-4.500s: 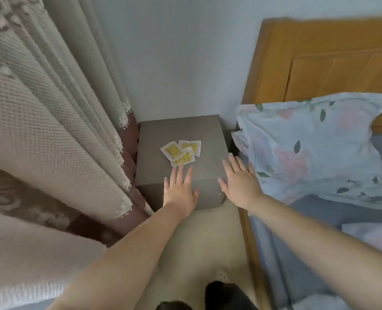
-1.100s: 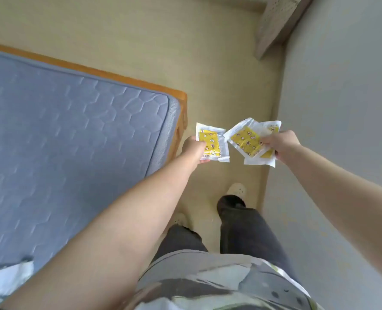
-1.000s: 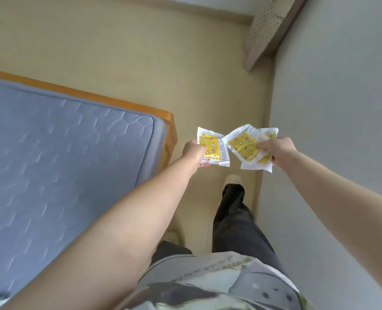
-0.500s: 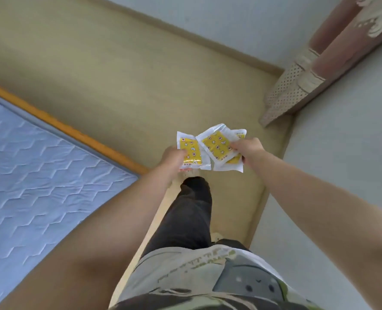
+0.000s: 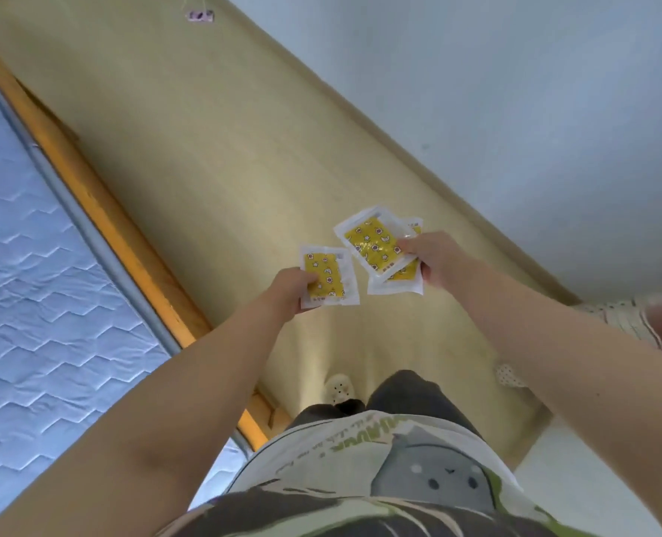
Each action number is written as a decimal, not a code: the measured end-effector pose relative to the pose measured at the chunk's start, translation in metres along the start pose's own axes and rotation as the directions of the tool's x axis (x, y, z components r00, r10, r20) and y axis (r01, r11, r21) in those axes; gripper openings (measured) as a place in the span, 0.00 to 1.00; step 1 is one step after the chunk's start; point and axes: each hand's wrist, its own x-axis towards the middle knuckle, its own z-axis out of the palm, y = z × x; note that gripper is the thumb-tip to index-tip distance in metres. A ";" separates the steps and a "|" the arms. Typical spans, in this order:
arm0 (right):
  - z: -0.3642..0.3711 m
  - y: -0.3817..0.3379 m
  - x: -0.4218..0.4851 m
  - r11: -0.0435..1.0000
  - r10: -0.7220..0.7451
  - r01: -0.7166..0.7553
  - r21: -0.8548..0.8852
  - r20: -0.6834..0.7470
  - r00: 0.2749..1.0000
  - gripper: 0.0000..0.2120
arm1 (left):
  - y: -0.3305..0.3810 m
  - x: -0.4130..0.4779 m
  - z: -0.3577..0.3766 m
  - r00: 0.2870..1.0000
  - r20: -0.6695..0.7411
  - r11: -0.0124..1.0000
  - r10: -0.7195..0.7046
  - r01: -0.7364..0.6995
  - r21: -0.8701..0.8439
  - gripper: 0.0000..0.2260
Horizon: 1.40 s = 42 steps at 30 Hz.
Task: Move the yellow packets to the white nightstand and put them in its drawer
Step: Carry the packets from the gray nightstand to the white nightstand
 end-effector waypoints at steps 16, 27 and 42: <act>0.214 -0.329 0.288 0.918 0.033 0.110 -0.380 0.351 0.936 0.03 | 0.324 0.208 -0.070 0.977 -0.212 0.903 0.020 -0.109 -0.416 0.09; 0.423 -0.447 0.409 0.728 0.170 0.217 -0.650 0.478 0.862 0.14 | 0.450 0.322 -0.203 0.928 -0.348 0.781 -0.136 -0.115 -0.614 0.13; 0.785 -0.597 0.496 0.522 0.230 0.293 -0.801 0.463 0.856 0.12 | 0.614 0.470 -0.478 0.868 -0.372 0.673 -0.330 -0.060 -0.737 0.04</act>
